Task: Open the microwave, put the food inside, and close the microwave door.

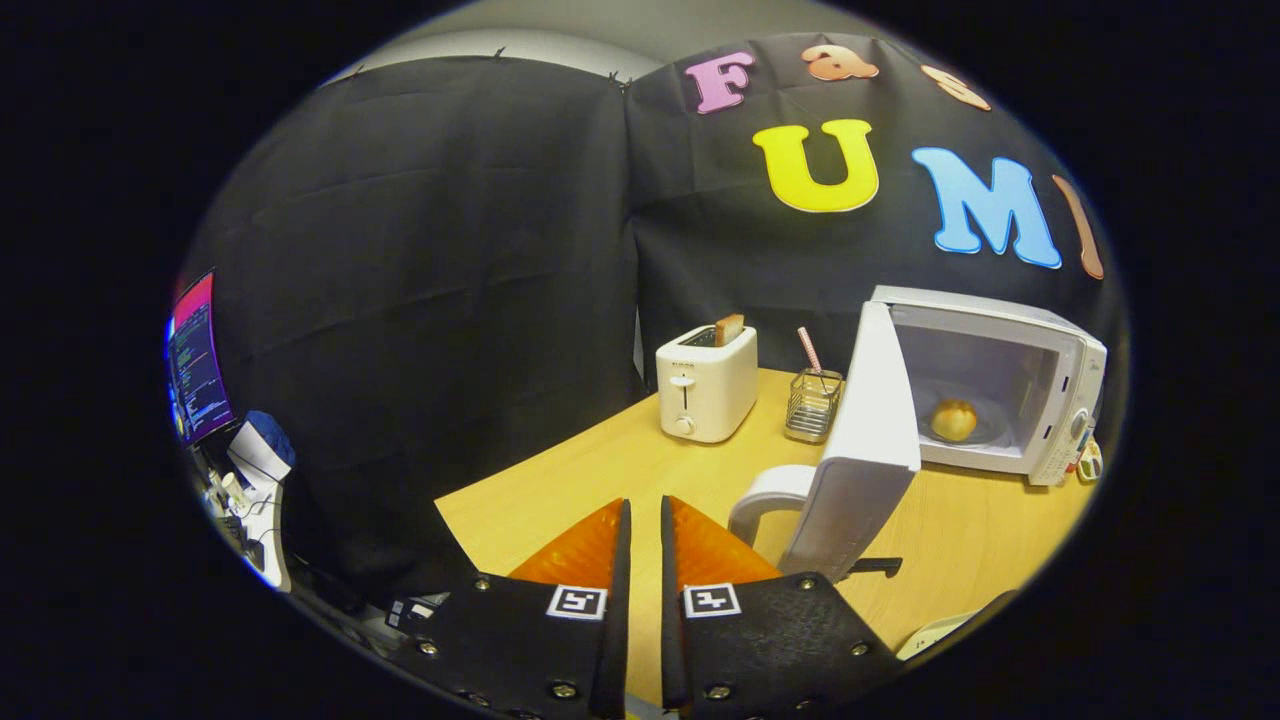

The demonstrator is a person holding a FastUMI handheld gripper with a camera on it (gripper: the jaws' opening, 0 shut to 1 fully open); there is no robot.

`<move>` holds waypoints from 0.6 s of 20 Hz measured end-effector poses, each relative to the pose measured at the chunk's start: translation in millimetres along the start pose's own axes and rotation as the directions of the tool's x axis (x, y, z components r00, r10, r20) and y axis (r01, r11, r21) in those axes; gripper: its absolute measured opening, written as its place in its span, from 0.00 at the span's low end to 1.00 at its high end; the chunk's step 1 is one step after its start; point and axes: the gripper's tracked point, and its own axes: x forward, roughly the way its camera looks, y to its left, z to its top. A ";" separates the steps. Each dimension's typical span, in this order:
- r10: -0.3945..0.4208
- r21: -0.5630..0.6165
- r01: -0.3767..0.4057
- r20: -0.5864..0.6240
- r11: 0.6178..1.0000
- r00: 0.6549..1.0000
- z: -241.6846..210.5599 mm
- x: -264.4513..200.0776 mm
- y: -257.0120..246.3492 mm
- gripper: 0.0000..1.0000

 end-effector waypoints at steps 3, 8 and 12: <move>-0.002 -0.005 0.002 -0.028 1.000 1.000 -7.2 3.3 -10.6 0.14; -0.021 0.004 0.021 -0.020 1.000 1.000 -11.5 1.7 -23.9 0.00; -0.023 0.014 0.023 -0.024 1.000 0.999 -15.1 -9.4 -35.6 0.00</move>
